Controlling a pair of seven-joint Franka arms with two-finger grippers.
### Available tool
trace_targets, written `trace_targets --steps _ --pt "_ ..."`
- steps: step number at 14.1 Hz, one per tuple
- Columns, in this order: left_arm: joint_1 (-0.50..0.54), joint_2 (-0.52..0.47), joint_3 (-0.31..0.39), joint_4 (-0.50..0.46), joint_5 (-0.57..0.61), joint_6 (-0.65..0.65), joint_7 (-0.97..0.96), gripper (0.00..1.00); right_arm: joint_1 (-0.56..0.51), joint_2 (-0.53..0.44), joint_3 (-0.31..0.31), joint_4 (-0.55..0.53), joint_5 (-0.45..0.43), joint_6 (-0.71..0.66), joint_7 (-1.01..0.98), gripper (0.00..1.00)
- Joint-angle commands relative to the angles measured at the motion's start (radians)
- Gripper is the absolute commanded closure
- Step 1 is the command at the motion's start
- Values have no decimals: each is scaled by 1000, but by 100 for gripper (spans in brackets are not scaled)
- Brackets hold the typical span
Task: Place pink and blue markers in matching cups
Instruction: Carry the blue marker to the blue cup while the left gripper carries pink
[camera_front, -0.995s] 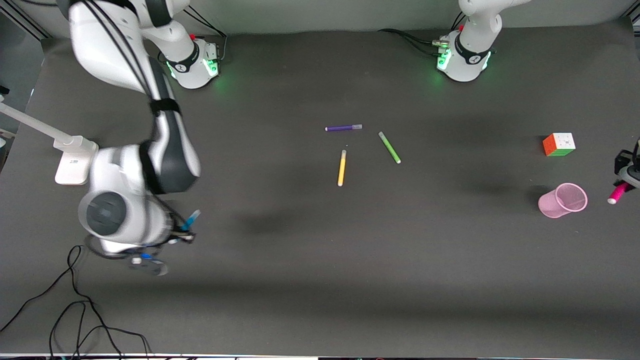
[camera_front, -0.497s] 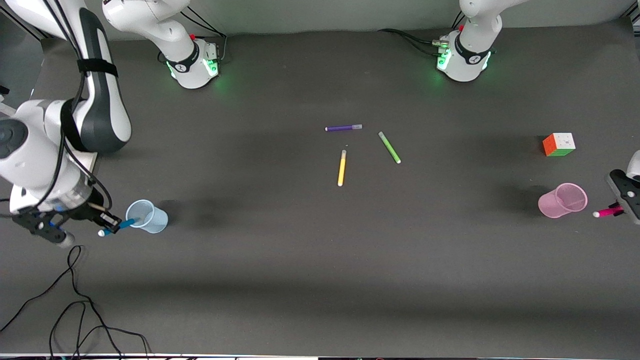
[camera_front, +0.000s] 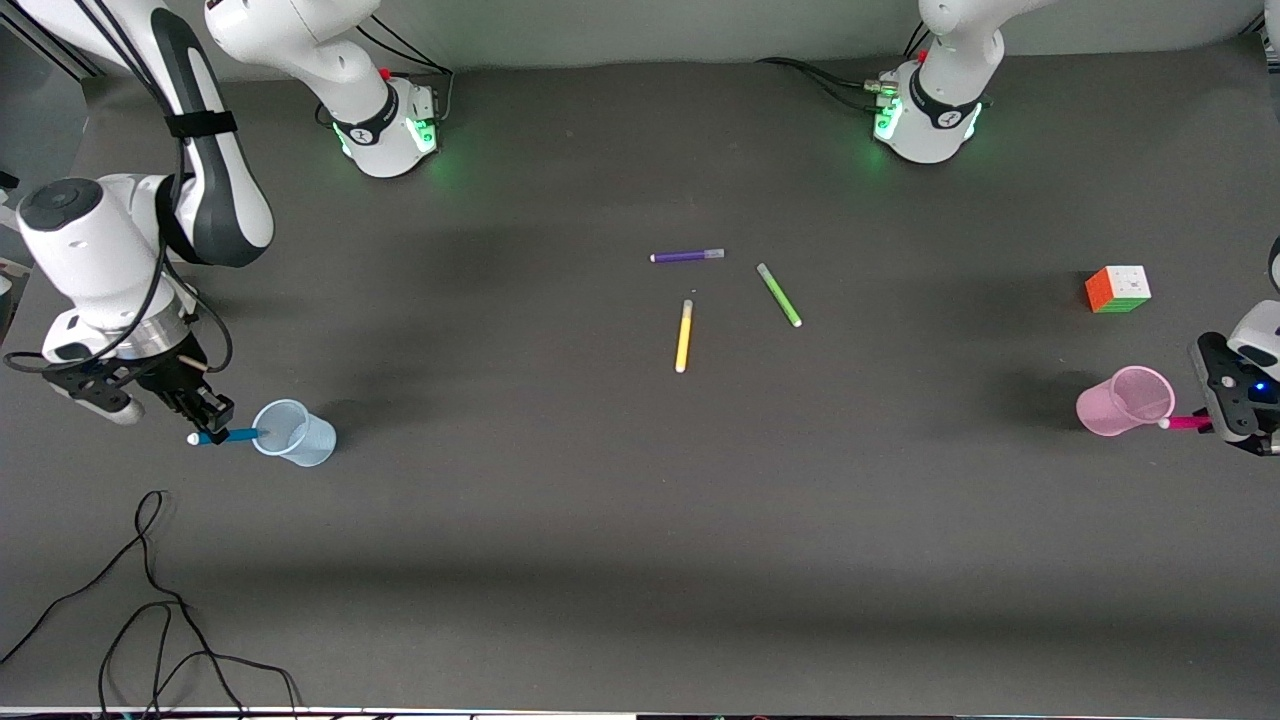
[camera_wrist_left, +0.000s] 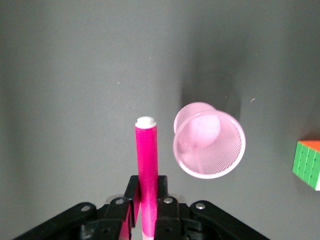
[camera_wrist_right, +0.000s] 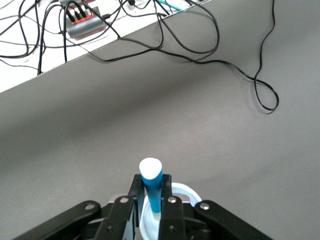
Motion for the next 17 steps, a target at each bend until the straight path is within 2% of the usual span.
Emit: trace_targets --steps 1,5,9,10,11,12,13,14,15,17 --pt "12 -12 -5 -43 -130 -34 32 100 18 -11 -21 -51 -23 62 -24 100" --pt "12 -11 -5 -71 -378 -140 183 100 18 36 -22 -105 -23 172 -25 100" --pt "80 26 -4 -77 -498 -163 370 100 18 98 -21 -103 -23 226 -25 100" --pt "98 35 -4 -76 -520 -177 410 100 18 103 -21 -103 -23 226 -25 93" --pt "109 37 -4 -74 -520 -181 420 100 18 103 -22 -102 -23 226 -25 75" --pt "120 37 -4 -76 -521 -195 430 100 19 103 -21 -102 -23 226 -25 49" --pt "123 37 -4 -69 -521 -218 438 100 19 103 -21 -102 -23 226 -25 32" --pt "124 34 -5 -68 -523 -240 441 100 19 103 -21 -102 -23 226 -24 11" --pt "139 34 -5 -62 -530 -257 455 100 19 103 -22 -102 -23 226 -22 1" --pt "147 37 -2 -60 -593 -266 516 100 19 101 -21 -99 -23 224 -21 1"
